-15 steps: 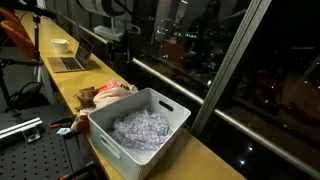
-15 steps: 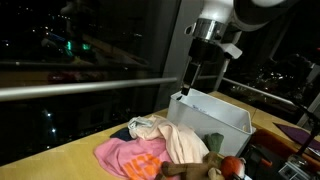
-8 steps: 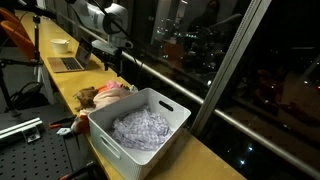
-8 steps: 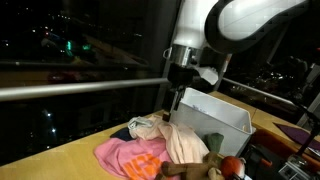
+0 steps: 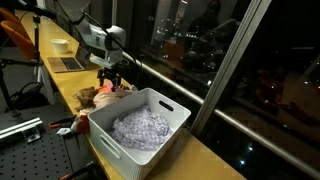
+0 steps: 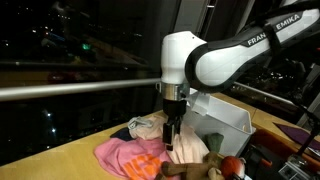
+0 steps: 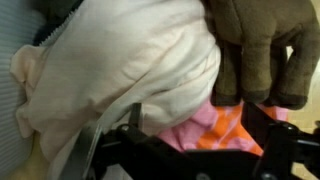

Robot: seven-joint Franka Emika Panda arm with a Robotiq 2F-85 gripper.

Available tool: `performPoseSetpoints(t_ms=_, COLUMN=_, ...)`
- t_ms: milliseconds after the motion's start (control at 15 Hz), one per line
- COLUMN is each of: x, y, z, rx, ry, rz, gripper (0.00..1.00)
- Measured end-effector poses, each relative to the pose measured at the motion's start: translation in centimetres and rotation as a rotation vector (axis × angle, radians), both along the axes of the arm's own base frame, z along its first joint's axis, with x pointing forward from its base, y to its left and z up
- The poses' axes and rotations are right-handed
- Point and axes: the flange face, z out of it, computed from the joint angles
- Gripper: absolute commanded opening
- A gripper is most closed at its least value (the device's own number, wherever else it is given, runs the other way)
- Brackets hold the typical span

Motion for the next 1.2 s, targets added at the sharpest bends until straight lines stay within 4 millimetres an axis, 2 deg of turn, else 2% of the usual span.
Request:
performPoseSetpoints(t_ms=267, x=-0.3, y=-0.3, z=-1.5, rx=-0.049, ry=0.053, rz=0.008, gripper=1.00)
performPoseSetpoints(t_ms=533, x=-0.2, y=-1.6, z=-2.9, rx=-0.072, ry=0.072, rz=-0.005, gripper=1.00)
performPoseSetpoints(t_ms=1000, x=0.4, y=-3.3, z=-8.0, rx=-0.057, ry=0.098, rz=-0.049, gripper=1.00)
performPoseSetpoints(t_ms=1067, x=0.5, y=-3.4, z=-8.5, rx=-0.047, ry=0.101, rz=-0.061, gripper=0.75)
performPoseSetpoints(t_ms=1133, x=0.7, y=-3.5, z=-8.6, rx=-0.040, ry=0.104, rz=-0.070, gripper=0.74)
performPoseSetpoints(t_ms=1200, x=0.8, y=-3.4, z=-8.6, rx=-0.033, ry=0.104, rz=-0.078, gripper=0.68)
